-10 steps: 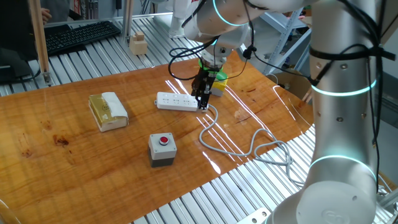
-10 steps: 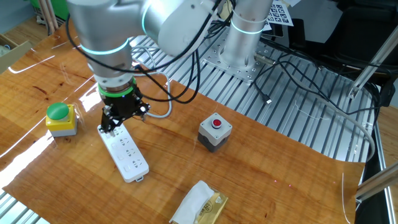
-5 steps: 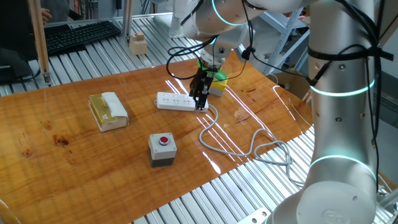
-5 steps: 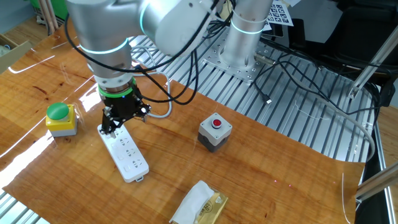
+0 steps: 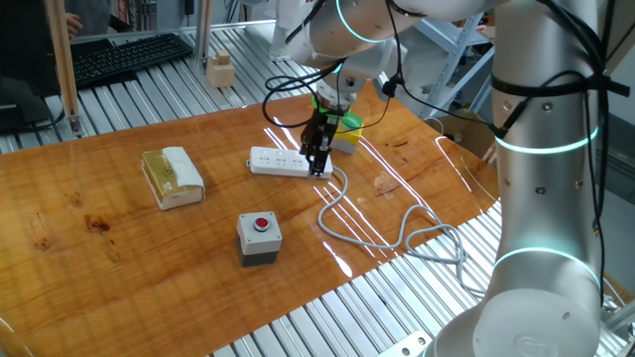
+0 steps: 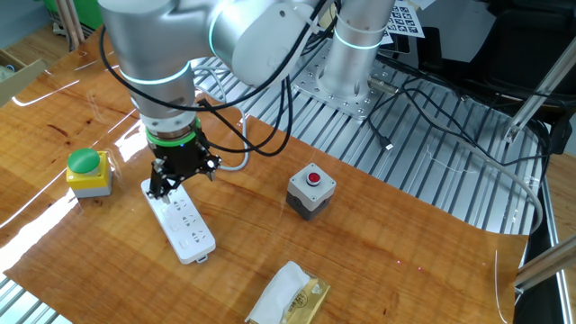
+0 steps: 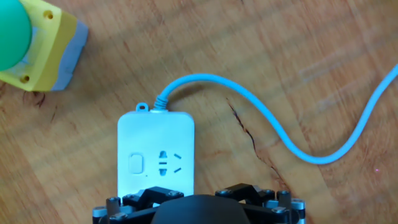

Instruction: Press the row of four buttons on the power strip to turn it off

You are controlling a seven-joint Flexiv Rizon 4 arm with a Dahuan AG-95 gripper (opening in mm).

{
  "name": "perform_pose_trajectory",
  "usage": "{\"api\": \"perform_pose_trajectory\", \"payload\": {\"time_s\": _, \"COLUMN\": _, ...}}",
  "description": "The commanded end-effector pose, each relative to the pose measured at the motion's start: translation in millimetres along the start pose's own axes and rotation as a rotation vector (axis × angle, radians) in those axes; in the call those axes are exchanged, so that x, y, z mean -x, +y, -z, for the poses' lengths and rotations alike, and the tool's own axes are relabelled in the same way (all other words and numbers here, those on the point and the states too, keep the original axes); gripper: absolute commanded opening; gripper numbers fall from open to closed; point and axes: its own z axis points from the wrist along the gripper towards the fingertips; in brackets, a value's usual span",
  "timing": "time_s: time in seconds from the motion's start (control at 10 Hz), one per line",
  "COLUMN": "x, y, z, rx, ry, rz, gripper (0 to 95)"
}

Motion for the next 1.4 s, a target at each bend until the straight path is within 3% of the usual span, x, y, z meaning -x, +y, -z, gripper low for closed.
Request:
{"api": "perform_pose_trajectory", "payload": {"time_s": 0.1, "x": -0.9, "y": 2.8, "z": -0.9, "rx": 0.001, "ry": -0.002, "rz": -0.002, "gripper": 95.0}}
{"api": "perform_pose_trajectory", "payload": {"time_s": 0.8, "x": -3.8, "y": 4.5, "z": -5.5, "rx": 0.008, "ry": -0.001, "rz": -0.002, "gripper": 95.0}}
{"api": "perform_pose_trajectory", "payload": {"time_s": 1.2, "x": -3.4, "y": 4.7, "z": -14.5, "rx": 0.011, "ry": -0.002, "rz": 0.008, "gripper": 95.0}}
{"api": "perform_pose_trajectory", "payload": {"time_s": 1.4, "x": -2.4, "y": 5.0, "z": -18.5, "rx": 0.023, "ry": 0.011, "rz": 0.005, "gripper": 95.0}}
